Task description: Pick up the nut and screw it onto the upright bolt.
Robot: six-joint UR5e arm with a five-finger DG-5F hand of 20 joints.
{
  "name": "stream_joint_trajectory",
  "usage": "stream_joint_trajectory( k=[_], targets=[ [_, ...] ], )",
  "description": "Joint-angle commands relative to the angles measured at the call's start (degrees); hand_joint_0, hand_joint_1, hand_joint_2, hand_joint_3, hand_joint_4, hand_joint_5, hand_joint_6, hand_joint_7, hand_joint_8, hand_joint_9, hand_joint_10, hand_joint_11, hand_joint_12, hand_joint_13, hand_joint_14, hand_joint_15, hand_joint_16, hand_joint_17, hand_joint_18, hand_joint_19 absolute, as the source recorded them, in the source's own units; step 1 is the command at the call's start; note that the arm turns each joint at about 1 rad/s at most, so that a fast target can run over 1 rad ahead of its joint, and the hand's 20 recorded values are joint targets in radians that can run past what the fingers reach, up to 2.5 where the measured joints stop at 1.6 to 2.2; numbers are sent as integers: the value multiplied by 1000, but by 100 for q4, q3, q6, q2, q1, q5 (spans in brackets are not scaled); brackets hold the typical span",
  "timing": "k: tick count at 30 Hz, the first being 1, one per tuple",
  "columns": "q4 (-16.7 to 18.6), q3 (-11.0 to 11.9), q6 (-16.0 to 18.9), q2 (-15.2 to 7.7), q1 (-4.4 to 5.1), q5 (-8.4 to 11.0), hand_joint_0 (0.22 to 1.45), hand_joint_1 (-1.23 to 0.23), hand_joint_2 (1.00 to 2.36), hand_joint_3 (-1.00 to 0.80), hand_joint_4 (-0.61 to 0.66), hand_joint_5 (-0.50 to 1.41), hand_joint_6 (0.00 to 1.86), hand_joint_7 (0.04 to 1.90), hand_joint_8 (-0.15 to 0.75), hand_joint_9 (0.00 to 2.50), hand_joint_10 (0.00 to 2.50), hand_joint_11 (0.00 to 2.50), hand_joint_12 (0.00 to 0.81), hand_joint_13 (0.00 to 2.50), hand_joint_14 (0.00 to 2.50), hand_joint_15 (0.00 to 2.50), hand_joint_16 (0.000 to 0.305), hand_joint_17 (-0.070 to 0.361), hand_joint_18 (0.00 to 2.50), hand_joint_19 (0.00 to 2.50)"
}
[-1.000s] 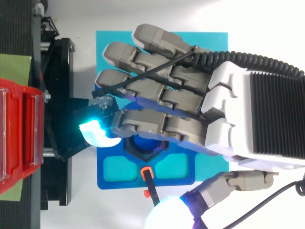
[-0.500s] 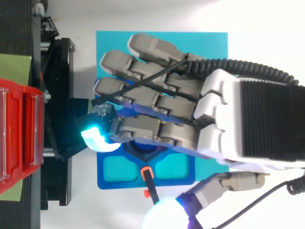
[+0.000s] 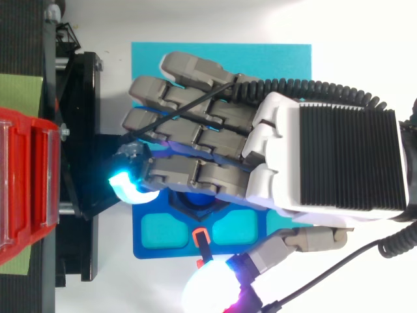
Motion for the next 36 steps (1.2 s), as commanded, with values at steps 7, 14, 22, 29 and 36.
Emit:
stream_joint_trajectory(
  k=[7,14,22,29,36],
  targets=[
    [53,14,2,-1,-3,-26,479,-114,1000,-500,205,-184,503,779,278,342,0,0,377,282,0,0,47,106,69,0],
    [70,14,2,-10,5,-78,483,-115,1000,-500,226,-173,503,836,278,348,0,0,375,286,0,0,47,106,76,0],
    [53,14,-16,-27,32,-87,486,-126,1000,-500,251,-160,503,910,278,352,0,0,374,288,0,0,47,105,81,0],
    [-18,14,-16,-27,23,-158,487,-132,1000,-500,266,-151,504,941,283,362,0,0,372,293,0,0,46,104,88,0],
    [-97,14,-16,-27,-12,-202,492,-139,1000,-500,275,-141,504,969,285,385,0,0,365,312,0,0,45,102,109,0]
  ],
)
